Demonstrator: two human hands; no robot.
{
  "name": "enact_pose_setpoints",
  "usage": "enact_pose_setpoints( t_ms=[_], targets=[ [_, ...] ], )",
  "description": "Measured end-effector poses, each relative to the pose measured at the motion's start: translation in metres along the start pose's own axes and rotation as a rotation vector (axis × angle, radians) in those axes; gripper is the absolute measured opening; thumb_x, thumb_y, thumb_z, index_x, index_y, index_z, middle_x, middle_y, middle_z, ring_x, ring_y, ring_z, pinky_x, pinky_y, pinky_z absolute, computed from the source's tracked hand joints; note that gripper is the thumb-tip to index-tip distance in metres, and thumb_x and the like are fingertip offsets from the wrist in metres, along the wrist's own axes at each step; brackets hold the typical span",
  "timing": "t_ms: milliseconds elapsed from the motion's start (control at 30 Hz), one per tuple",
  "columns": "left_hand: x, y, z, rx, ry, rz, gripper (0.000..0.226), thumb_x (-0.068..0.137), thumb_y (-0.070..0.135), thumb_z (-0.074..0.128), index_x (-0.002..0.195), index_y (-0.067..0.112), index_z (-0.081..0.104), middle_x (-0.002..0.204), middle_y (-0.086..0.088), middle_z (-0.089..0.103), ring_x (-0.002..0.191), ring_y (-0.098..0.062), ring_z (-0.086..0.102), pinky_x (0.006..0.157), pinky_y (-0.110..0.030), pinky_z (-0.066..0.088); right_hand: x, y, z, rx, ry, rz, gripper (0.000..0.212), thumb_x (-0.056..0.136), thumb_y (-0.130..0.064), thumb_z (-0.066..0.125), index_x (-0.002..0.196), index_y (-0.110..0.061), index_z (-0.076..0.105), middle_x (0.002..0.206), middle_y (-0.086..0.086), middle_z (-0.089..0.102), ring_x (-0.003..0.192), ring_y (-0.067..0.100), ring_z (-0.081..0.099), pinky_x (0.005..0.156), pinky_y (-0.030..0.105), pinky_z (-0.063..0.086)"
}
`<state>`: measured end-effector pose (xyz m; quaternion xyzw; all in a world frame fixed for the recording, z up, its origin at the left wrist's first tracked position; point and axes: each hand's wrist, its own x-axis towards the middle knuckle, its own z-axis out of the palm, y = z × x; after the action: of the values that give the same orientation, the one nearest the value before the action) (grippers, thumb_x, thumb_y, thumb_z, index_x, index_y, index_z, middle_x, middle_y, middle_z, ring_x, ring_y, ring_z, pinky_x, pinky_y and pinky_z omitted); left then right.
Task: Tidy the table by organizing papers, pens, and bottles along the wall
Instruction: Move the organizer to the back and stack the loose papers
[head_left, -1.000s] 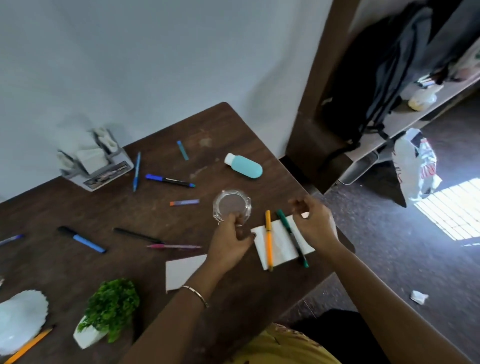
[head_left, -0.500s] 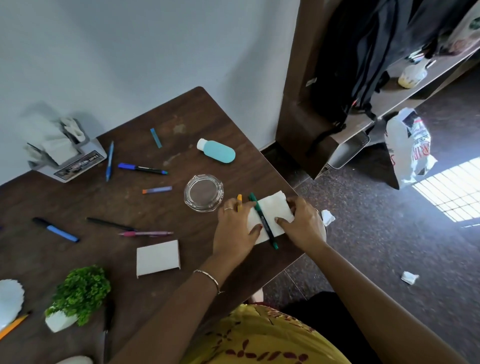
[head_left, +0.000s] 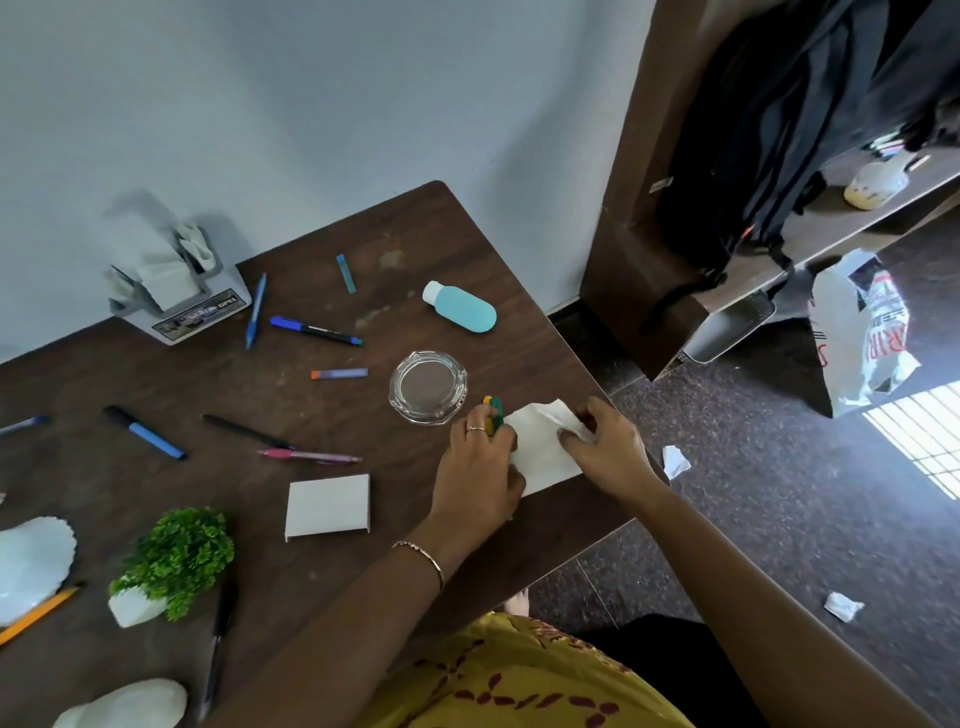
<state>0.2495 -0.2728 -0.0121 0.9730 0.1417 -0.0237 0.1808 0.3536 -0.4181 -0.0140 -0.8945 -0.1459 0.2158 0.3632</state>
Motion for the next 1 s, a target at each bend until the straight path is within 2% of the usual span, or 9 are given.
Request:
enact_pose_setpoints(
  t_ms=[100,167,400,567,700,833,933,1000],
  targets=[
    [-0.001,-0.006,-0.003,-0.032,-0.003,-0.054,0.033,0.08,0.018,0.059,0.112,0.018,0.051,0.14,-0.003,0.03,0.121,-0.023,0.038,0.079,-0.032,0.054,0.001,-0.004,-0.001,0.054,-0.023,-0.056,0.014,0.084,-0.011,0.061,0.08,-0.018,0.049,0.075,-0.007,0.052,0.073,0.013,0.05,0.062,0.026,0.038],
    [-0.001,-0.009,-0.005,-0.039,-0.01,-0.087,0.039,0.08,0.017,0.061,0.118,0.02,0.05,0.14,-0.002,0.029,0.12,-0.022,0.039,0.08,-0.032,0.054,0.001,-0.007,-0.004,0.092,-0.014,-0.074,0.015,0.082,-0.008,0.061,0.078,-0.019,0.052,0.075,-0.009,0.055,0.072,0.009,0.051,0.061,0.023,0.038],
    [-0.004,-0.015,-0.01,-0.055,-0.018,-0.159,0.053,0.081,0.02,0.061,0.13,0.018,0.043,0.143,-0.003,0.028,0.123,-0.023,0.04,0.082,-0.035,0.053,0.011,-0.004,-0.029,0.149,0.023,-0.053,0.014,0.082,-0.009,0.066,0.092,-0.017,0.062,0.089,0.0,0.065,0.083,0.016,0.06,0.064,0.019,0.041],
    [-0.005,-0.019,-0.011,-0.083,-0.014,-0.176,0.048,0.08,0.031,0.064,0.124,0.021,0.046,0.14,-0.002,0.03,0.121,-0.021,0.042,0.083,-0.034,0.053,0.015,0.0,-0.055,0.285,0.014,-0.005,0.021,0.086,-0.013,0.067,0.106,-0.017,0.063,0.101,0.003,0.068,0.093,0.021,0.065,0.08,0.036,0.054],
    [-0.005,-0.021,-0.011,-0.142,0.004,-0.176,0.05,0.079,0.034,0.067,0.122,0.021,0.045,0.134,-0.001,0.037,0.118,-0.02,0.044,0.082,-0.034,0.053,0.01,-0.011,-0.079,0.356,0.023,-0.032,0.024,0.087,-0.011,0.067,0.111,-0.012,0.063,0.1,0.001,0.069,0.088,0.014,0.065,0.068,0.019,0.049],
    [-0.003,-0.022,-0.012,-0.191,0.089,-0.169,0.04,0.084,0.036,0.064,0.119,0.022,0.049,0.129,-0.001,0.043,0.115,-0.019,0.046,0.083,-0.032,0.051,0.004,-0.026,-0.096,0.462,0.029,-0.05,0.021,0.087,-0.009,0.067,0.108,-0.009,0.063,0.1,0.003,0.07,0.086,0.015,0.068,0.066,0.018,0.053],
    [0.004,-0.009,-0.026,-0.427,0.201,-0.242,0.026,0.095,0.038,0.051,0.114,0.021,0.055,0.119,-0.001,0.054,0.107,-0.015,0.053,0.079,-0.024,0.046,-0.001,-0.041,-0.102,0.568,-0.022,-0.055,0.02,0.086,-0.008,0.067,0.105,-0.01,0.063,0.102,0.003,0.072,0.089,0.015,0.069,0.067,0.017,0.054],
    [0.01,0.006,-0.051,-0.885,0.151,-0.428,0.034,0.097,0.046,0.042,0.11,0.02,0.059,0.115,-0.004,0.062,0.103,-0.015,0.059,0.078,-0.024,0.048,-0.003,-0.052,-0.102,0.65,-0.08,-0.055,0.021,0.086,-0.01,0.067,0.106,-0.012,0.064,0.106,0.004,0.072,0.095,0.018,0.069,0.075,0.024,0.056]
  ],
)
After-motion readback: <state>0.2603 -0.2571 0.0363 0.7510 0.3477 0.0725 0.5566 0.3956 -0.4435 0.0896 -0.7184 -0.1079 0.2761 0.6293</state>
